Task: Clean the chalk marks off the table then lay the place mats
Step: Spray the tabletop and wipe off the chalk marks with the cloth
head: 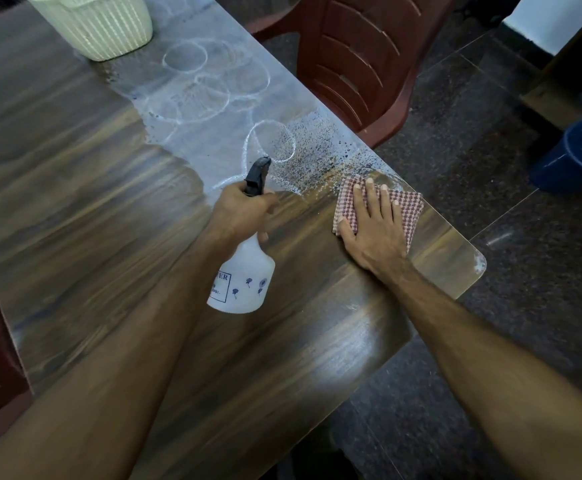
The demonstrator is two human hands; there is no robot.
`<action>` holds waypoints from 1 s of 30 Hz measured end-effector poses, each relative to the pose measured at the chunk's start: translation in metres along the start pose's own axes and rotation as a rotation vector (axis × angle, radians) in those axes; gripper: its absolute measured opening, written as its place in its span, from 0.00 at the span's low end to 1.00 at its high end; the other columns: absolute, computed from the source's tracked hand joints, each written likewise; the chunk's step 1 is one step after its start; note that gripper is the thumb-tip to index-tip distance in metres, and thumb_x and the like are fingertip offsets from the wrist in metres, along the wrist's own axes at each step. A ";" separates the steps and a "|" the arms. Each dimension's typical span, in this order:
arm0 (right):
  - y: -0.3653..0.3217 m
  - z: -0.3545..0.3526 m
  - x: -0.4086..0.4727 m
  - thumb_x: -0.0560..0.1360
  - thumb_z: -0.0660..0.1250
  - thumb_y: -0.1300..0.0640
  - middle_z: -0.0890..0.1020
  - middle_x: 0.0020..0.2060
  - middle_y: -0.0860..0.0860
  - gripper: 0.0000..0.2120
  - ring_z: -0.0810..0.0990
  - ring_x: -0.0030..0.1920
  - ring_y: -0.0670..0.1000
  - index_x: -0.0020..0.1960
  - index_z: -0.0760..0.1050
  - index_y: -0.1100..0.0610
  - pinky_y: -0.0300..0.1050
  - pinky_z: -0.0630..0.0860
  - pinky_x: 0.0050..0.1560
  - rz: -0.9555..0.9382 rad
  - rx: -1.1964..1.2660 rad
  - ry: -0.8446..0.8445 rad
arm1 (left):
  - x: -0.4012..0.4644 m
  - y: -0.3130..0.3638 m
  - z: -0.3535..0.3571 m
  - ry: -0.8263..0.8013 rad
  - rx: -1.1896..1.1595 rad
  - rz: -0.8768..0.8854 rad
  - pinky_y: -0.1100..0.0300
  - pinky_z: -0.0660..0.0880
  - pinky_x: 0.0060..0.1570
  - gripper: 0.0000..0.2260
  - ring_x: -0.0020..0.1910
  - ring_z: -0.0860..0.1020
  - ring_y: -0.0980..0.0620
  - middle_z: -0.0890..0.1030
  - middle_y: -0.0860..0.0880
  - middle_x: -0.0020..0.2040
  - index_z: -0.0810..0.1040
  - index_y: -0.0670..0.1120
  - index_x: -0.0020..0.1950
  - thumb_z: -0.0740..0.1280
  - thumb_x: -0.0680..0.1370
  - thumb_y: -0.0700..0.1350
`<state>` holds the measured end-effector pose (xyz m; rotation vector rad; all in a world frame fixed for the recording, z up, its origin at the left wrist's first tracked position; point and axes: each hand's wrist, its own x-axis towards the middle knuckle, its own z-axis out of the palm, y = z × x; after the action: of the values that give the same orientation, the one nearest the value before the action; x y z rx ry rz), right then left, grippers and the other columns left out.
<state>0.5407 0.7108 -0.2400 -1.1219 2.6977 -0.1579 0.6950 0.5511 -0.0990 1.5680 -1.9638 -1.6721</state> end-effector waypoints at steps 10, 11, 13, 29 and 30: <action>-0.002 0.000 0.000 0.77 0.41 0.37 0.45 0.80 0.52 0.36 0.44 0.80 0.56 0.81 0.44 0.52 0.56 0.44 0.77 0.007 -0.026 -0.010 | 0.013 -0.024 -0.029 0.109 -0.068 -0.089 0.62 0.72 0.24 0.04 0.21 0.73 0.50 0.80 0.39 0.42 0.76 0.42 0.45 0.69 0.75 0.41; -0.001 0.000 0.000 0.77 0.41 0.36 0.45 0.80 0.52 0.37 0.44 0.80 0.56 0.81 0.45 0.52 0.56 0.43 0.77 0.008 -0.020 -0.008 | 0.014 -0.026 -0.032 0.113 -0.075 -0.091 0.60 0.73 0.26 0.05 0.23 0.74 0.49 0.81 0.38 0.46 0.77 0.41 0.46 0.69 0.74 0.41; -0.001 -0.001 -0.001 0.75 0.39 0.36 0.45 0.80 0.52 0.38 0.44 0.80 0.56 0.81 0.45 0.52 0.56 0.43 0.77 0.009 -0.011 -0.007 | 0.015 -0.030 -0.036 0.120 -0.079 -0.107 0.60 0.73 0.25 0.07 0.23 0.74 0.49 0.81 0.38 0.47 0.77 0.41 0.50 0.69 0.74 0.41; -0.031 -0.009 0.041 0.78 0.39 0.35 0.43 0.80 0.57 0.38 0.41 0.79 0.59 0.81 0.41 0.56 0.61 0.42 0.77 0.043 0.023 -0.041 | -0.026 -0.043 -0.073 0.092 -0.174 0.005 0.61 0.73 0.24 0.05 0.20 0.72 0.51 0.80 0.47 0.46 0.77 0.46 0.50 0.69 0.76 0.39; -0.045 -0.008 0.045 0.78 0.38 0.35 0.41 0.79 0.58 0.38 0.40 0.79 0.60 0.81 0.40 0.56 0.62 0.42 0.77 0.013 0.018 -0.056 | -0.028 -0.043 -0.076 0.090 -0.175 0.010 0.62 0.72 0.24 0.05 0.20 0.72 0.51 0.80 0.47 0.47 0.77 0.45 0.52 0.69 0.76 0.39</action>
<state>0.5387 0.6473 -0.2316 -1.0875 2.6488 -0.1463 0.7834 0.5289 -0.0900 1.5394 -1.7282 -1.6864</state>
